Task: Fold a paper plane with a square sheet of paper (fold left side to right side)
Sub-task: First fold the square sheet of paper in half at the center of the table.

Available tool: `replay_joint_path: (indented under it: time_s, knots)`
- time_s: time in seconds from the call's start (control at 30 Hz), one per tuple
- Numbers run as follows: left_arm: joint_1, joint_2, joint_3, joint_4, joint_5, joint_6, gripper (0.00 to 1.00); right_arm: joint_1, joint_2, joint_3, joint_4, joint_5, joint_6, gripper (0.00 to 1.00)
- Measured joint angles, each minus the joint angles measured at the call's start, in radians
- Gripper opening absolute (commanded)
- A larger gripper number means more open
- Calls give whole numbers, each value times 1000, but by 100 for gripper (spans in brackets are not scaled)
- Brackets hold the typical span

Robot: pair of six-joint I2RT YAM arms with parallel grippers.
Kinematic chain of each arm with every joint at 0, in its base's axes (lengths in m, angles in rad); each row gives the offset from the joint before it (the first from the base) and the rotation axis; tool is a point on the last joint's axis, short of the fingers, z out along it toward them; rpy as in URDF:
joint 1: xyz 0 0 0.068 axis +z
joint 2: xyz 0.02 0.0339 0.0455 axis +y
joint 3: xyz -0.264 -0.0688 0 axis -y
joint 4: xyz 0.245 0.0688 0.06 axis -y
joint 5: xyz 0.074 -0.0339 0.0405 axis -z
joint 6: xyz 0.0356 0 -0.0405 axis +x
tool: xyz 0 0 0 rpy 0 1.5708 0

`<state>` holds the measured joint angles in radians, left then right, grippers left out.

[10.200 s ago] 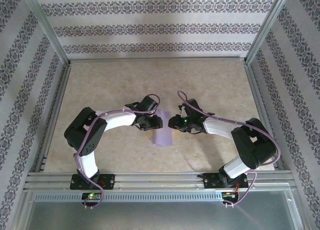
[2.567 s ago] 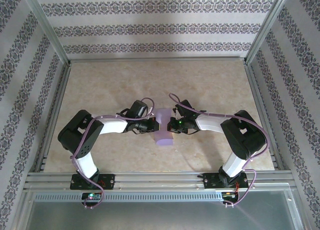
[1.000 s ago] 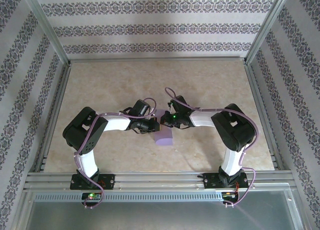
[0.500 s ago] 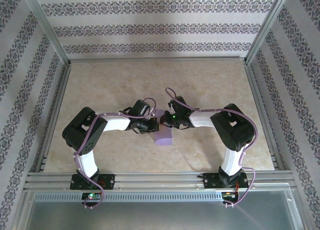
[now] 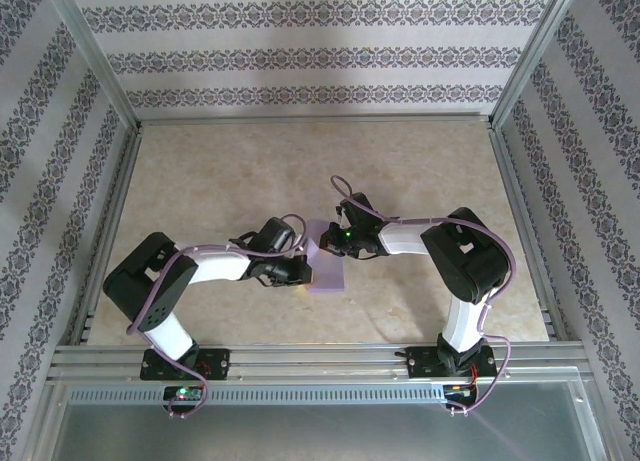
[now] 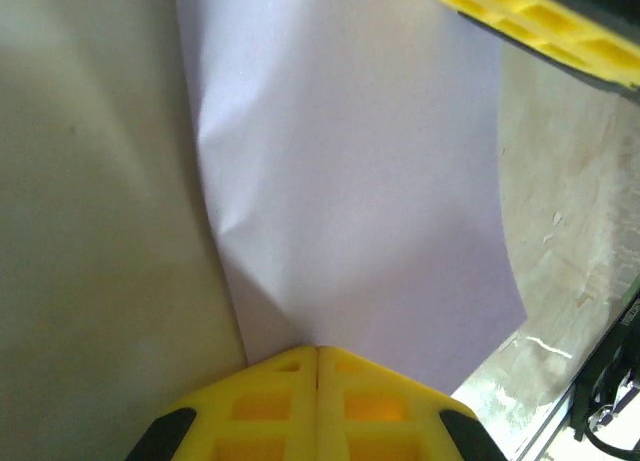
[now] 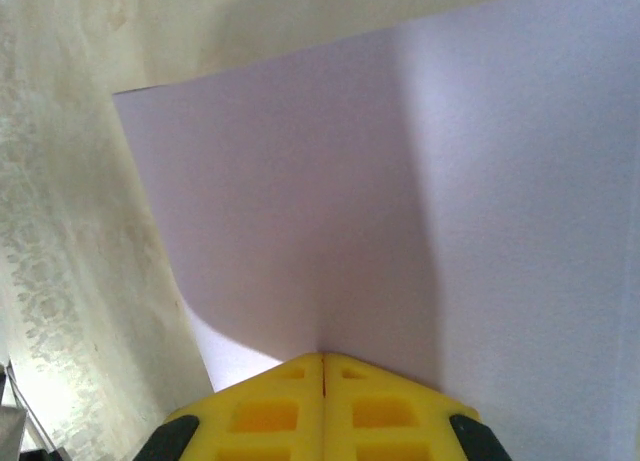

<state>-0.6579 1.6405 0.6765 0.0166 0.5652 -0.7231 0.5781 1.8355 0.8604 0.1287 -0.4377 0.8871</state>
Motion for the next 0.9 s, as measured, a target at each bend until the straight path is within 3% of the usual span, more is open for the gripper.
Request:
replay_joint_path:
  time_s: [0.4,0.57,0.77,0.9]
  knots:
    - [-31,-92,-61,-94,3,-4,0,0,0,3,-5,-5,-10,0]
    - [-27,-147,-51,-209,4,-2,0,0,0,6,-9,-5,-45,0]
    - [22,-232,52,-269,13,12,0,0,0,10,-18,-9,-92,0]
    - [58,-189,98,-238,24,13,0,0,0,10,-20,-13,-112,0]
